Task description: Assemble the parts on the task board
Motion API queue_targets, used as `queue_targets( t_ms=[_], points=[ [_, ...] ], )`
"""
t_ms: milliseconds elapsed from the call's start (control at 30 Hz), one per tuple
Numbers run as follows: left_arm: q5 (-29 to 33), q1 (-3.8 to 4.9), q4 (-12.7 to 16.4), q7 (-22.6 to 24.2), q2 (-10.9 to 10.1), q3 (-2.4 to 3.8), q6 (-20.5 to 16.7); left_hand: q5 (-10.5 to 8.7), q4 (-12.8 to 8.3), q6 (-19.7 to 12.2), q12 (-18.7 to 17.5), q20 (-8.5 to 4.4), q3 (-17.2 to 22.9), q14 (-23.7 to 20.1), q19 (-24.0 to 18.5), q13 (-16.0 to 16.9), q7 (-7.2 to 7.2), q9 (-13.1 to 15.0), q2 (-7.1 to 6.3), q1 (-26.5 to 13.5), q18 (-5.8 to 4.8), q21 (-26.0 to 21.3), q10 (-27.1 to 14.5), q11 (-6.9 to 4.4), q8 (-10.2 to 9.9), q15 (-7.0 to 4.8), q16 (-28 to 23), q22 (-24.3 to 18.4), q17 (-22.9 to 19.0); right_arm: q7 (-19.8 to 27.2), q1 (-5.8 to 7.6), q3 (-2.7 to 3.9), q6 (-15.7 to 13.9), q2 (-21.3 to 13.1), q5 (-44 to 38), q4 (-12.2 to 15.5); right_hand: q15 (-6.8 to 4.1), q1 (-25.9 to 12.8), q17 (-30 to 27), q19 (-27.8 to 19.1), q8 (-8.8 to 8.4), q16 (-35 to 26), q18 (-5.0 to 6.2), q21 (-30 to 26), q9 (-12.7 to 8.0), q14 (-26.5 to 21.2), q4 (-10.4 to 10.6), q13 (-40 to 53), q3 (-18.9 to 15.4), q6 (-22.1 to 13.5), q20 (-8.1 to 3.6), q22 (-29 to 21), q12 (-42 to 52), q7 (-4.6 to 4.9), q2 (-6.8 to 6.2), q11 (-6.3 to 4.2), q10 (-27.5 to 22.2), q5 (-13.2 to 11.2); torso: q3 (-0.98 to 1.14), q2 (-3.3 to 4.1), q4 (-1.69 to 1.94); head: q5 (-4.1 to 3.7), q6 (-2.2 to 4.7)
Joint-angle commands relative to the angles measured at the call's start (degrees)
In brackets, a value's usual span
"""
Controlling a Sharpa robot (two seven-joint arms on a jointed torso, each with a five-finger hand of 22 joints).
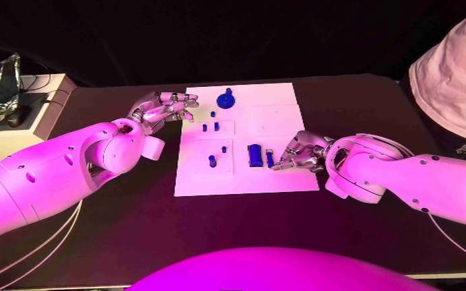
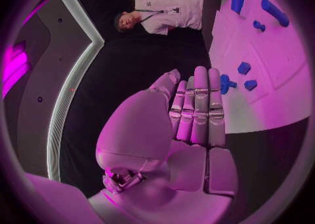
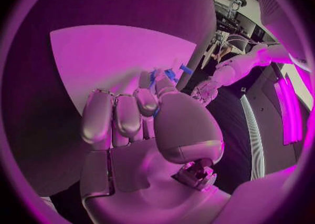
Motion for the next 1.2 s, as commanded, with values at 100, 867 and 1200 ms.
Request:
queue_targets(
  t_ms=[100,867,1200],
  points=[
    [0.26,-0.11,0.05,0.27,0.13,0.05,0.37,0.01,-0.16,-0.11,0.23,-0.09,0.19,-0.10,0.24,-0.07,-0.19,0.07,0.01,-0.06,-0.12,-0.12,-0.28,-0.18,0.19,0.25,-0.01,0.18,-0.07,-1.58,-0.08,0.02,-1.74,0.79,-0.96,-0.64,-0.41,0.15,0.05,3.00,0.32,0.38,-0.87,0.31,0.08,0.10,0.27,1.90,0.10,-0.13,-0.40,9.03,0.39,-0.46,1.11,0.00,0.36,0.40,0.04,0.02,0.04,-0.06,-0.05],
    [0.26,-0.15,0.05,-0.01,0.08,0.05,0.44,0.07,-0.93,-0.06,0.14,-0.17,0.92,-0.16,-0.06,-0.07,-0.13,0.06,0.29,-0.05,-0.08,0.26,-0.21,-0.18,0.18,0.23,0.00,1.26,-0.06,-3.23,-0.27,0.03,3.49,2.02,-0.49,-1.98,-0.35,0.83,-0.23,2.85,0.41,0.09,-0.84,-0.15,0.07,0.03,-0.94,1.83,-0.53,-0.34,-0.36,8.92,0.05,-0.33,-0.21,0.09,0.12,-0.30,-0.02,0.00,-0.01,-0.01,-0.04],
    [0.26,-0.15,0.05,-0.17,0.05,0.05,0.47,0.06,-1.19,-0.05,0.10,-0.18,1.17,-0.16,-0.17,-0.07,-0.09,0.06,0.31,-0.10,-0.05,0.36,-0.22,-0.16,0.18,0.22,0.02,1.60,-0.05,-2.80,-0.31,0.03,4.18,2.16,-0.24,-2.09,-0.32,1.19,-0.21,2.84,0.37,0.02,-0.84,-0.12,-0.20,0.06,-1.34,1.84,0.34,-0.14,-0.32,8.94,0.06,-0.29,-2.09,0.12,0.06,-0.38,-0.02,-0.02,-0.02,0.01,-0.08]
  ],
)
